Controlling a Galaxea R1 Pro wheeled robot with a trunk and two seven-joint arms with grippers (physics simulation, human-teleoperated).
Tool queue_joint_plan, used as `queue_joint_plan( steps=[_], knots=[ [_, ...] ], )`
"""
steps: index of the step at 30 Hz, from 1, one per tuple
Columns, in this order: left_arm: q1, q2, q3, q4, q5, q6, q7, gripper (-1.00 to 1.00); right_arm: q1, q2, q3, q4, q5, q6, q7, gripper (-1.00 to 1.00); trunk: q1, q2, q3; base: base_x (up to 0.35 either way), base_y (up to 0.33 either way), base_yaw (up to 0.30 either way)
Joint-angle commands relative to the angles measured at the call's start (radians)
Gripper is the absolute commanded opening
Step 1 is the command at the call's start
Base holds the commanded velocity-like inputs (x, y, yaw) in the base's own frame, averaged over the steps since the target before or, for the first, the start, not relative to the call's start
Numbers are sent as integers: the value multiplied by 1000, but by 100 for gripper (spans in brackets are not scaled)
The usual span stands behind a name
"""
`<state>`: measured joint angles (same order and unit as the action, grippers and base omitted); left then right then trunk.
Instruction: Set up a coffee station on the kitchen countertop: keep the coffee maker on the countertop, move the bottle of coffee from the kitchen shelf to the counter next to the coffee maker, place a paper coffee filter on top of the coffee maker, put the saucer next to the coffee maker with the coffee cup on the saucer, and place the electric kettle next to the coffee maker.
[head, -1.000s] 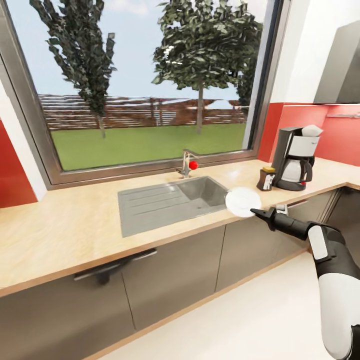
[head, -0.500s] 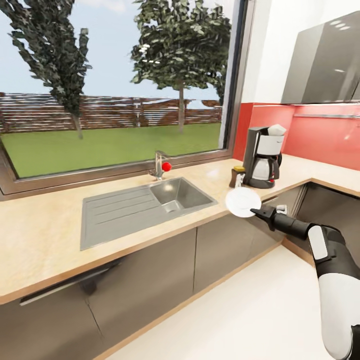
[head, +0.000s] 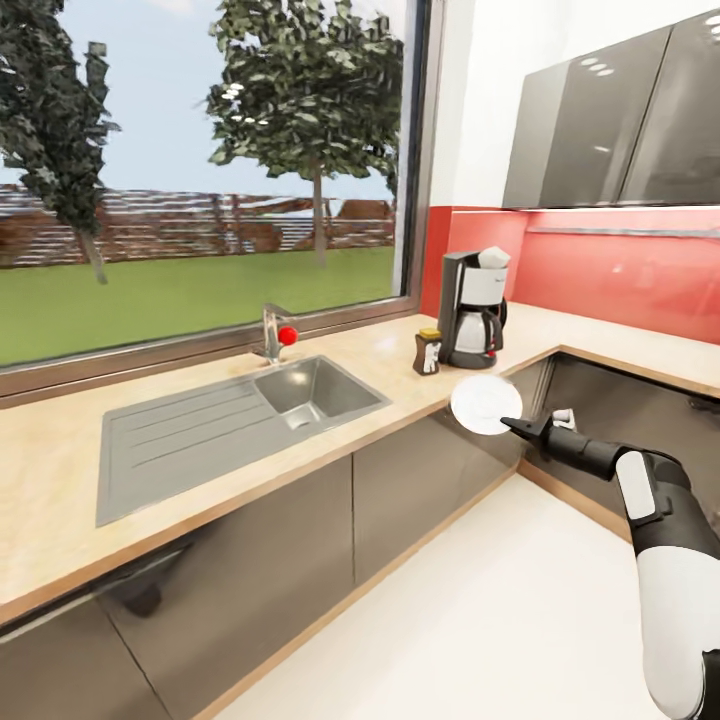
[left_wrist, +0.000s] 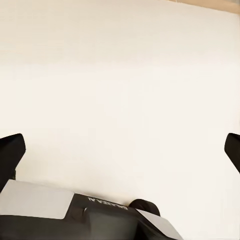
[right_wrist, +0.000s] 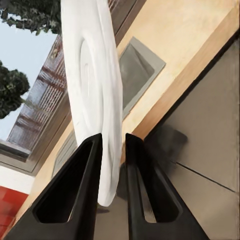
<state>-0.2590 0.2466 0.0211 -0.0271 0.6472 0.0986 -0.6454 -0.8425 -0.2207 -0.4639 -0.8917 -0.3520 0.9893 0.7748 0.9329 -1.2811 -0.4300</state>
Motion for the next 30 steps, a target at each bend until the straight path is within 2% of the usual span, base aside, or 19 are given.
queue_joint_plan(
  steps=[1, 12, 30],
  knots=[
    [0, 0, 2, -1, 6, 10, -4, 100, -1, 0, -2, 0, 2, 5, 8, -100, 0, -1, -1, 10, 0, -277],
    [0, 0, 2, -1, 7, 10, -4, 100, -1, 1, -2, 0, 2, 3, 8, -100, 0, -1, -1, 188, -132, -152],
    [0, 0, 2, -1, 6, 10, -4, 100, -1, 1, -2, 1, 2, 3, 8, -100, 0, -1, -1, 218, -261, -251]
  ],
)
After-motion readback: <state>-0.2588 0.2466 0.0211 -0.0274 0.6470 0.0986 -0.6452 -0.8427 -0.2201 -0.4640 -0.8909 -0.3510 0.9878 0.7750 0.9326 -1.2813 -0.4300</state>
